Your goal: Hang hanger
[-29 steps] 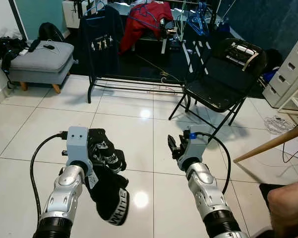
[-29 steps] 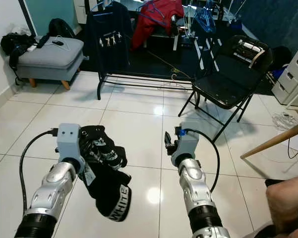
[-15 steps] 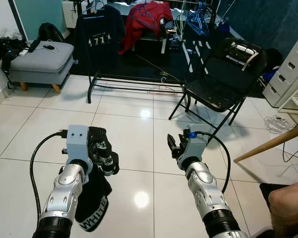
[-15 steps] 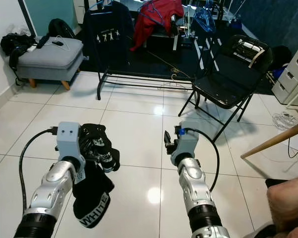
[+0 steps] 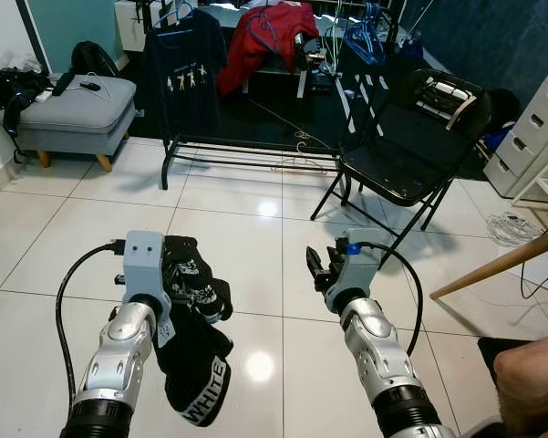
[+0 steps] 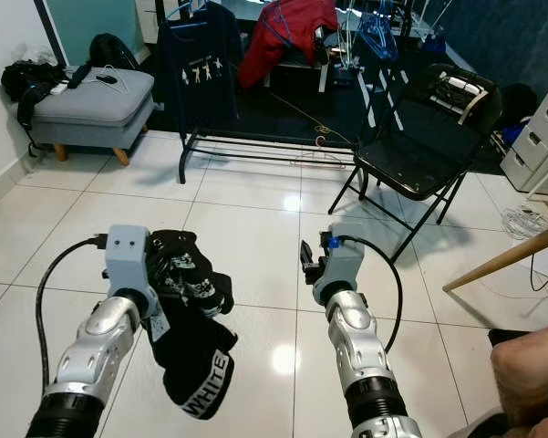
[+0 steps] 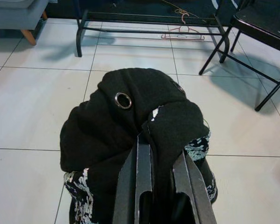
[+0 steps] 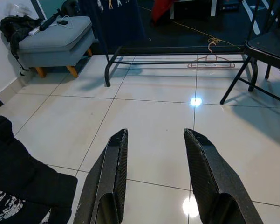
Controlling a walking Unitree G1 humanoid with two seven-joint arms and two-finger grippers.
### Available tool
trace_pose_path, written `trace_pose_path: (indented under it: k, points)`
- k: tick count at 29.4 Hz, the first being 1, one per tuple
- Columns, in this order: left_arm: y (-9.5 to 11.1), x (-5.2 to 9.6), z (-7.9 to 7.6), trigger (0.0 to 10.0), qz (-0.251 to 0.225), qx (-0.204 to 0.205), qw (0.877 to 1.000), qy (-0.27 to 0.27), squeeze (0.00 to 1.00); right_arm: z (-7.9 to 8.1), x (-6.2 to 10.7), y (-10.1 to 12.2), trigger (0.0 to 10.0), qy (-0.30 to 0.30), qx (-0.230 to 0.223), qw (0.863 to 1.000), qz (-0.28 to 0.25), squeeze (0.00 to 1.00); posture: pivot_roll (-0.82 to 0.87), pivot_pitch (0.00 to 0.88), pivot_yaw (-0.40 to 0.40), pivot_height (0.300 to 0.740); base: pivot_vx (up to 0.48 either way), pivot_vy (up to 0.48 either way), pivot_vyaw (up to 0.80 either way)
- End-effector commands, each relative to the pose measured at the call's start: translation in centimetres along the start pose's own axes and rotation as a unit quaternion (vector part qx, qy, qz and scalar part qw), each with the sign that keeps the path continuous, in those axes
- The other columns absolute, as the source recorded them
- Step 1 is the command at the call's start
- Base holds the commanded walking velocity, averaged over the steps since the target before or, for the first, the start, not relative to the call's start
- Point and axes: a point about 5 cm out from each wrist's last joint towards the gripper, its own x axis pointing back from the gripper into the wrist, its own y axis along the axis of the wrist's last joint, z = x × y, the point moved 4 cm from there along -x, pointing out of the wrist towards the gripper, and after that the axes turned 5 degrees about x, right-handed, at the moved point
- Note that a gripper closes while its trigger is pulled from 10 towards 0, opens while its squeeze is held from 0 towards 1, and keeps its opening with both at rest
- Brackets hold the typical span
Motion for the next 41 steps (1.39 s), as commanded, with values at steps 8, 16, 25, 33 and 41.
trace_pose_path:
  k: [8, 16, 25, 33, 41]
  points:
    - [0.4, 0.15, -0.3, 10.0, -0.006, 0.001, 1.0, -0.008, 0.0, -0.01, 0.2, -0.06, 10.0, 0.0, -0.005, 1.0, -0.001, 0.0, 0.0, 0.09, -0.06, 0.74, 0.0, 0.0, 0.0]
    - [0.41, 0.14, -0.3, 10.0, -0.006, 0.0, 1.0, -0.008, 0.0, -0.04, 0.2, -0.07, 10.0, 0.0, -0.006, 1.0, -0.001, 0.0, 0.0, 0.09, -0.06, 0.74, 0.0, 0.0, 0.0]
    - [0.56, 0.1, -0.32, 10.0, -0.008, 0.004, 1.0, -0.01, 0.0, 0.02, 0.12, 0.01, 10.0, 0.001, -0.005, 1.0, -0.003, 0.0, 0.0, 0.089, -0.06, 0.74, 0.0, 0.0, 0.0]
    - [0.82, 0.06, -0.34, 10.0, -0.013, 0.005, 1.0, -0.01, 0.0, 0.04, 0.12, 0.06, 10.0, 0.001, -0.004, 1.0, -0.004, 0.0, 0.0, 0.091, -0.061, 0.74, 0.0, 0.0, 0.0]
    - [0.94, 0.09, -0.44, 10.0, -0.014, 0.006, 1.0, -0.012, 0.0, -0.07, 0.18, 0.16, 10.0, -0.002, -0.007, 1.0, -0.007, 0.0, 0.0, 0.091, -0.061, 0.74, 0.0, 0.0, 0.0]
